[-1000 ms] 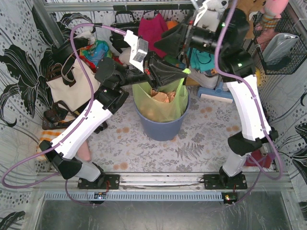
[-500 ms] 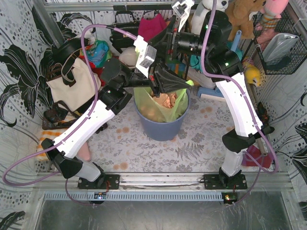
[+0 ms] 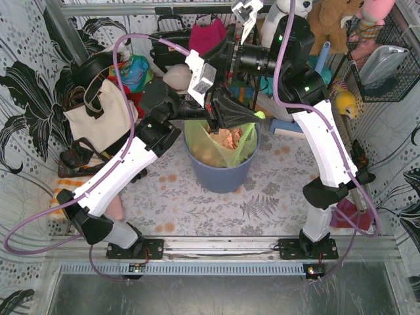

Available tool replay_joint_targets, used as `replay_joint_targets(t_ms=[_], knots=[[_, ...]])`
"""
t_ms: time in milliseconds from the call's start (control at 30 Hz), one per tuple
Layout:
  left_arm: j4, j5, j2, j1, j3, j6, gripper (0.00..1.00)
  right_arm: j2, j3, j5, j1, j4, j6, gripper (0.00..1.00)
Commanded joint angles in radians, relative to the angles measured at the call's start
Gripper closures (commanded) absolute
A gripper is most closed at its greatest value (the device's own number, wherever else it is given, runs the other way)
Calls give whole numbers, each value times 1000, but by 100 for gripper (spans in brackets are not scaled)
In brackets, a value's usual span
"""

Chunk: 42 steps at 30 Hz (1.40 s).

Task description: Tie the trash bag

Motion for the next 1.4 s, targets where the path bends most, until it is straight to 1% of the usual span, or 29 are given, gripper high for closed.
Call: replay_joint_targets(t_ms=[0, 67, 200, 233, 400, 467, 567, 633, 733, 833, 900, 967, 1133, 1267, 1367], knots=[[3, 12, -2, -5, 4, 24, 100, 2, 25, -10, 6, 40, 4, 64], [1, 9, -5, -5, 2, 28, 100, -1, 26, -6, 6, 42, 4, 72], [-11, -11, -9, -5, 4, 43, 100, -13, 15, 13, 7, 63, 23, 96], [-15, -20, -11, -6, 5, 48, 100, -18, 6, 15, 7, 84, 38, 100], [-38, -84, -18, -5, 40, 95, 100, -28, -11, 47, 8, 185, 111, 100], [-70, -139, -9, -5, 77, 123, 100, -10, 6, 67, 8, 211, 137, 100], [-72, -216, 7, -5, 128, 144, 100, 35, 58, 71, 8, 236, 181, 100], [-77, -238, 24, -5, 169, 151, 100, 63, 95, 60, 8, 248, 211, 100], [-82, -258, 45, -5, 219, 156, 100, 68, 96, 51, 8, 284, 241, 100], [-79, -276, 51, -5, 216, 159, 100, 56, 67, 52, 8, 288, 241, 100], [-78, -298, 42, -4, 184, 165, 100, 40, 33, 64, 8, 273, 226, 100], [-64, -325, 21, -4, 135, 172, 100, 20, 2, 104, 8, 237, 197, 100], [-40, -394, -33, -4, 35, 191, 100, -68, -108, 306, 8, 124, 103, 100], [-42, -431, -68, -4, -14, 208, 100, -178, -239, 447, 8, 92, 58, 100], [-38, -447, -86, -4, -36, 213, 100, -263, -338, 521, 9, 87, 54, 100]])
